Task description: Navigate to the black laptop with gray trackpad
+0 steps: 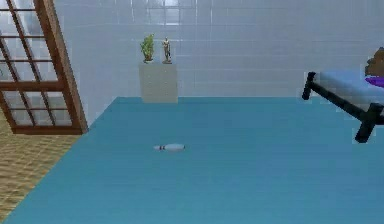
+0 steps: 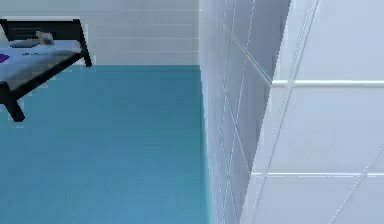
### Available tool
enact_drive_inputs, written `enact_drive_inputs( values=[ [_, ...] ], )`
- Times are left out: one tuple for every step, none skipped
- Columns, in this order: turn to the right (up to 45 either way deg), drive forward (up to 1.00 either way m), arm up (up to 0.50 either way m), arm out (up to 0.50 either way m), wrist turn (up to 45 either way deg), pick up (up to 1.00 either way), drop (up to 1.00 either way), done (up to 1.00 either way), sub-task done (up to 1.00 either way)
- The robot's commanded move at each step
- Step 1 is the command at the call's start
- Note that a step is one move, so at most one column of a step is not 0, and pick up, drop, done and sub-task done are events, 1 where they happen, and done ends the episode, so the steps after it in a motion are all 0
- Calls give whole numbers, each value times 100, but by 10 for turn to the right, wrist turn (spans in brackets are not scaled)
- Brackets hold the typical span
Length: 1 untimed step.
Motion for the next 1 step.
enact_drive_inputs(
  values=[
    [-390, 0, 0, 0, 0, 0, 0, 0, 0]
  ],
)
